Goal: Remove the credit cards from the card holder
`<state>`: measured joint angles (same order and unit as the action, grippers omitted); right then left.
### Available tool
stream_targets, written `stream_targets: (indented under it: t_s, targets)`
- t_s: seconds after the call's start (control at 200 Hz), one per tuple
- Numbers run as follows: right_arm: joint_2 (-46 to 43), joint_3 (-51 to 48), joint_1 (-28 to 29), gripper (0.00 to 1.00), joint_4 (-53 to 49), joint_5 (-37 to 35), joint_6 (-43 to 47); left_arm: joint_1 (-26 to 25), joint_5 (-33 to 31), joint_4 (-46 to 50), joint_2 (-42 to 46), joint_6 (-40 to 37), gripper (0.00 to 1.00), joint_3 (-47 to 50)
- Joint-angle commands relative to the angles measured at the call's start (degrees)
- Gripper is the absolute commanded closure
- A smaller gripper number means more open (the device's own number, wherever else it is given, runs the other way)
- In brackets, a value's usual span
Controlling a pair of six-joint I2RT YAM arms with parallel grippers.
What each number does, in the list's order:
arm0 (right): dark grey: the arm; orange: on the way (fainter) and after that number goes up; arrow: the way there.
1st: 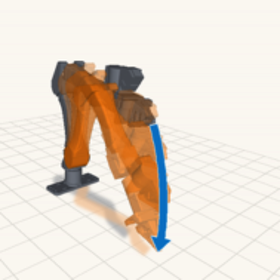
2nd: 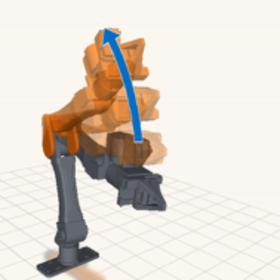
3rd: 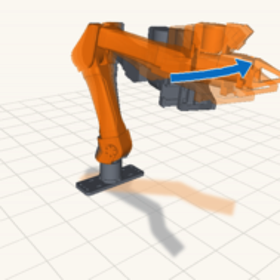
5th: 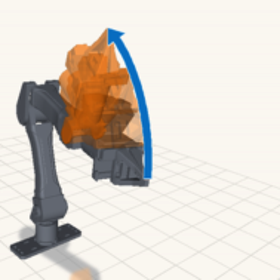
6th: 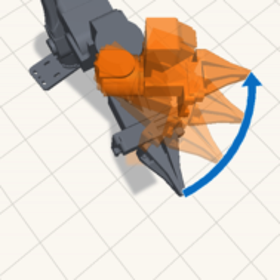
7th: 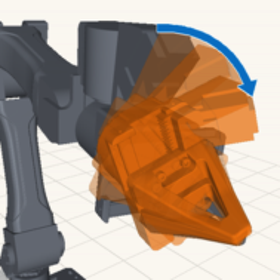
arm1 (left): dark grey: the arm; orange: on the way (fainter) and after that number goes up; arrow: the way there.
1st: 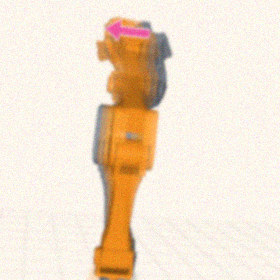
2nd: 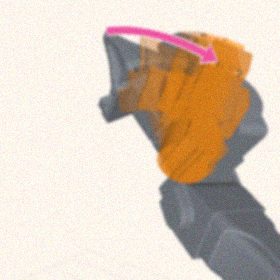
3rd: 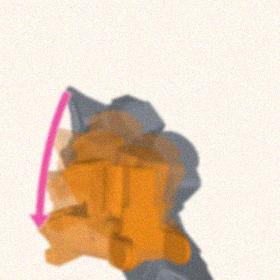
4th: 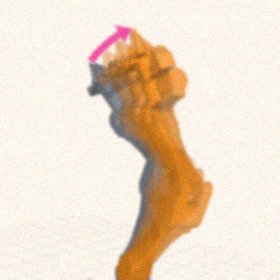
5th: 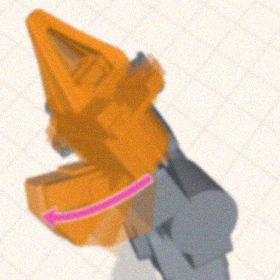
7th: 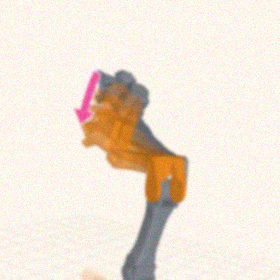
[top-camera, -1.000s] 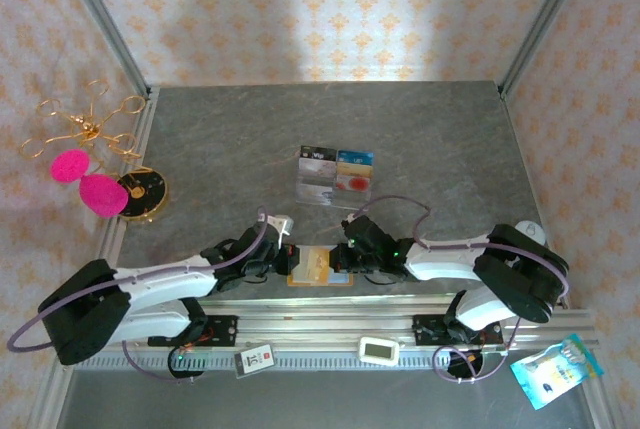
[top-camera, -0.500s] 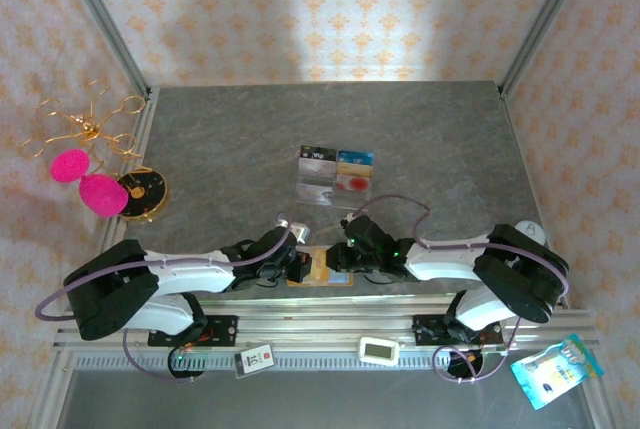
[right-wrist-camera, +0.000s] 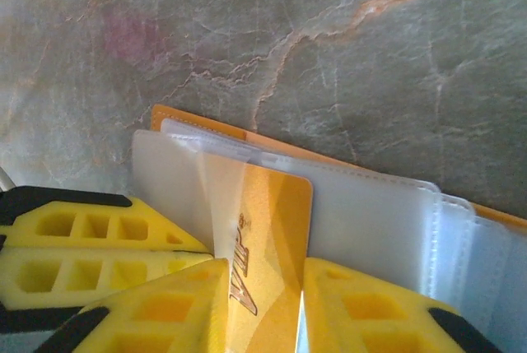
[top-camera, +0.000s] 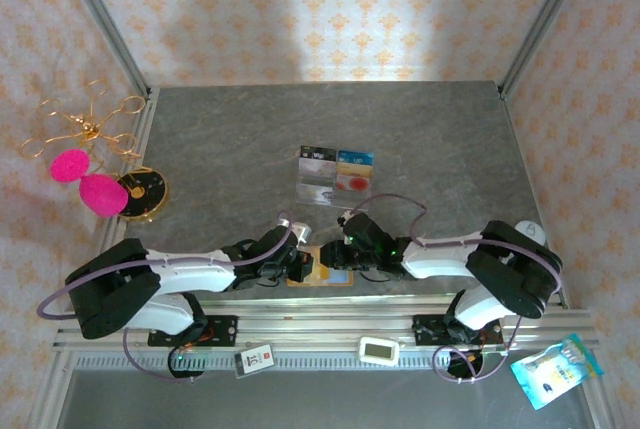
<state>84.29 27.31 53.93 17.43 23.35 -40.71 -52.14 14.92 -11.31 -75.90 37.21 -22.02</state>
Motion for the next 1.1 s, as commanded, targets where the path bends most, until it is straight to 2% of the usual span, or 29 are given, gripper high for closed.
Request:
stream_targets:
  t_s: [0.0,0.185,0.325,0.456,0.581,0.631,0.711,0.796,0.931,1.096]
  targets:
    - [-2.38,-1.38,-0.38,0.70,-5.01,-2.85,0.39,0.02,-1.17,3.57,2.78,-0.95,1.00,0.68]
    - [-0.20,0.05,-0.40,0.71,-4.95,-1.04,1.41,0.02,-2.43,5.21,4.82,-1.88,1.00,-0.03]
    - [1.30,0.68,-0.41,0.71,-4.53,-0.15,1.69,0.01,-3.13,6.58,1.72,-2.39,1.00,-0.25]
    - [1.13,0.53,-0.41,0.70,-5.18,-0.35,1.77,0.00,-1.95,3.87,-0.96,-1.90,1.00,1.30]
    - [1.64,0.19,-0.41,0.70,-2.51,2.91,1.70,-0.08,-0.64,2.35,-3.05,-1.73,1.00,1.50]
    - [1.82,0.08,-0.40,0.73,-1.51,3.72,1.60,-0.13,-0.22,2.09,-3.21,-1.84,1.00,1.54]
    - [1.54,0.22,-0.41,0.90,-2.50,2.21,1.35,-0.15,-0.63,3.28,-2.96,-2.14,1.00,1.19]
    - [-1.86,-1.43,-0.82,1.00,-3.28,-0.85,0.81,-0.08,-0.94,3.49,-1.30,-1.67,1.00,1.79]
    - [-10.38,-6.15,-3.39,1.00,-3.36,-2.55,1.18,-0.06,-0.28,2.40,-0.53,-0.94,1.00,2.23]
    - [-22.59,-9.33,-4.16,1.00,-3.40,-4.75,6.04,-0.02,-0.40,1.25,0.93,-0.87,1.00,1.19]
